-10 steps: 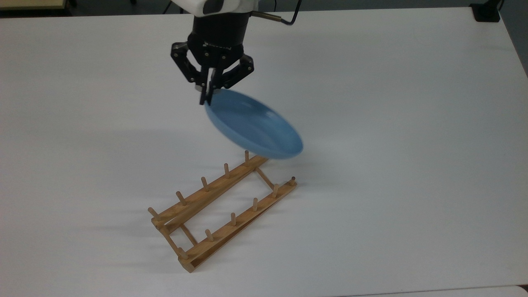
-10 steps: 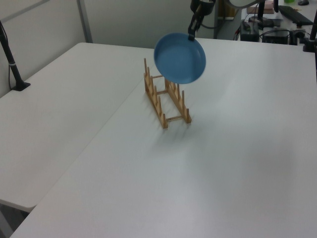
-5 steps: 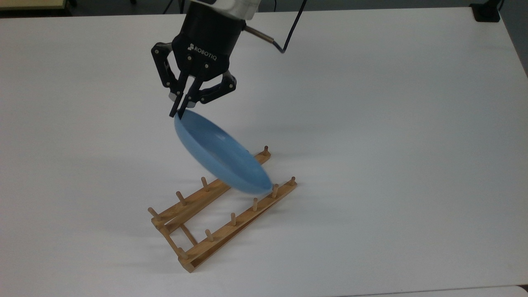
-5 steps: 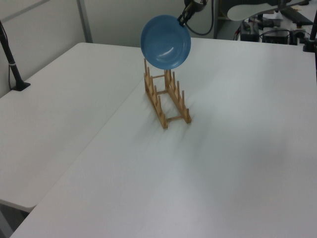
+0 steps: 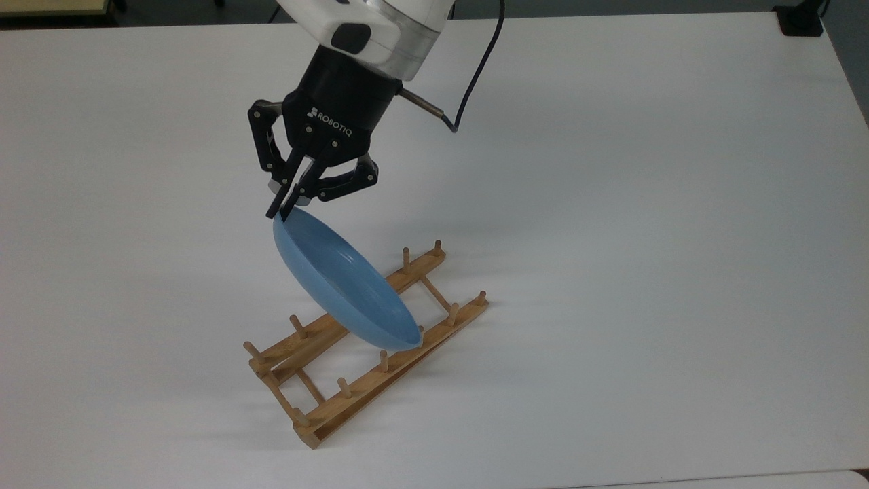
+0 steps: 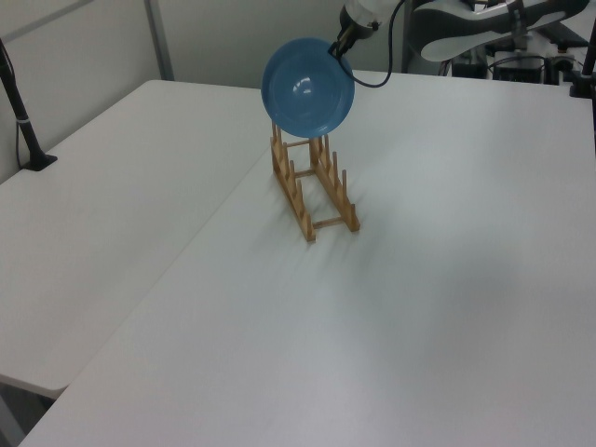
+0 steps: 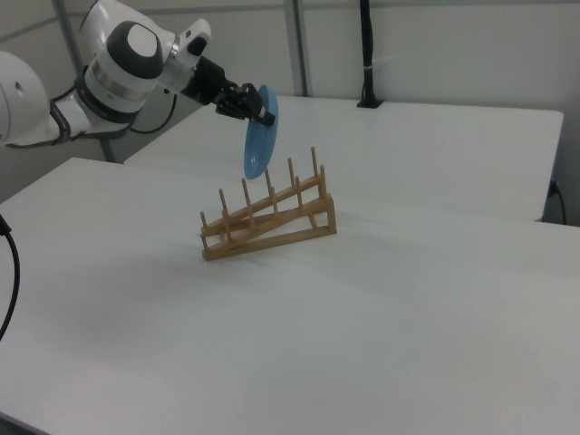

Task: Place plate in plate rack
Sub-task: 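Lower the plate upright between the rack pegs and open the gripper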

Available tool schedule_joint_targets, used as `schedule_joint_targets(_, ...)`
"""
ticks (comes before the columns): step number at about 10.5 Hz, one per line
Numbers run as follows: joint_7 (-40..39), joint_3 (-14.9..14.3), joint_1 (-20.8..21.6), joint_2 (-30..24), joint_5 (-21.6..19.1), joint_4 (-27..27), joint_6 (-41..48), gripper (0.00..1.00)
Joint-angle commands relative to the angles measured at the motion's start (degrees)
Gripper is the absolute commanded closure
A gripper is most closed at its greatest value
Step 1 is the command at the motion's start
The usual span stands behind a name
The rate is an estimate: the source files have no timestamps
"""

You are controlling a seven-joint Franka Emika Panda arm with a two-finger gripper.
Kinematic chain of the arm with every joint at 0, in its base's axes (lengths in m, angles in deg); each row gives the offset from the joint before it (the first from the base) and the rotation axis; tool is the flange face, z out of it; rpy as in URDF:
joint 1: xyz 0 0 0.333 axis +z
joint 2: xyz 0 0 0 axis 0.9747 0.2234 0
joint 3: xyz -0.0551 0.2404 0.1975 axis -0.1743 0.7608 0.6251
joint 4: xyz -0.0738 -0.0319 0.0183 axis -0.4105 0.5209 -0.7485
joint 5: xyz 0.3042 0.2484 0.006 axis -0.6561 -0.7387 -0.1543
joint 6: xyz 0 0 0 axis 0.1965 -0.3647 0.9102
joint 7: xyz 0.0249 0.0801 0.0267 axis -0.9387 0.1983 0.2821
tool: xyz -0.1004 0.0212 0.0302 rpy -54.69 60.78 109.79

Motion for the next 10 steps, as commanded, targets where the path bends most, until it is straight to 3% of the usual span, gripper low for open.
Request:
schedule_joint_targets(1,4.8,-0.1,0.3,0.4,5.1,-2.4,-3.5,1.00)
schedule_joint_targets(10,5.5,0.3,1.8,1.3,11.1,-6.6,-4.4,1.00)
